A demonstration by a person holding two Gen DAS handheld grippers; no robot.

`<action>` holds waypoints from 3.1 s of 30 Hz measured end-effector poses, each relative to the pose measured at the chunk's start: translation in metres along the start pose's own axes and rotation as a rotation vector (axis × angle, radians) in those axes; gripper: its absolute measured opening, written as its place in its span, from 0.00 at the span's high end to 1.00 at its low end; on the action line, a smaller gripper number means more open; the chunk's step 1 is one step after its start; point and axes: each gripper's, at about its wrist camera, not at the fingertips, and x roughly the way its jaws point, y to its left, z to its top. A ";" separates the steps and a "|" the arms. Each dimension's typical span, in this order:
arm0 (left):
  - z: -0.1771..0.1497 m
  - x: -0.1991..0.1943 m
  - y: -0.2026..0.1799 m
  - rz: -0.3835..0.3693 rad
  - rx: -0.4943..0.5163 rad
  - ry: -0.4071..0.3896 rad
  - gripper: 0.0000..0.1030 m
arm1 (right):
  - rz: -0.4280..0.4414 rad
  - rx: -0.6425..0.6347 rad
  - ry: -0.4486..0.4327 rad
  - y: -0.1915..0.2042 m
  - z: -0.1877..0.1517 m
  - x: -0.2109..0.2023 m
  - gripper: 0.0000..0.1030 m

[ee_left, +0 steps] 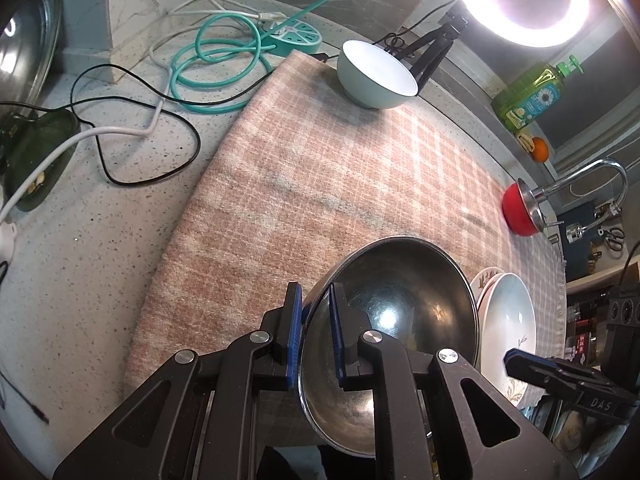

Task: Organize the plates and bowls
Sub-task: 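Carry the steel bowl with both grippers past the plate stack, then move the held steel bowl with both grippers toward the red bowl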

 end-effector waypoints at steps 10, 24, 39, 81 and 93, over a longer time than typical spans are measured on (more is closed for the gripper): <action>0.009 -0.009 -0.002 0.011 -0.006 -0.046 0.88 | -0.014 0.018 -0.091 -0.020 0.002 -0.037 0.85; 0.023 -0.024 -0.009 -0.019 -0.026 -0.090 0.88 | -0.019 0.099 -0.217 -0.062 0.006 -0.084 0.79; 0.021 -0.024 -0.105 -0.127 0.090 -0.088 0.88 | -0.085 0.180 -0.345 -0.142 0.011 -0.142 0.79; 0.096 0.153 -0.320 -0.110 0.168 0.085 0.88 | -0.101 0.261 -0.373 -0.279 0.132 -0.129 0.79; 0.118 0.174 -0.327 -0.080 0.176 0.097 0.88 | -0.063 0.362 -0.349 -0.299 0.145 -0.114 0.79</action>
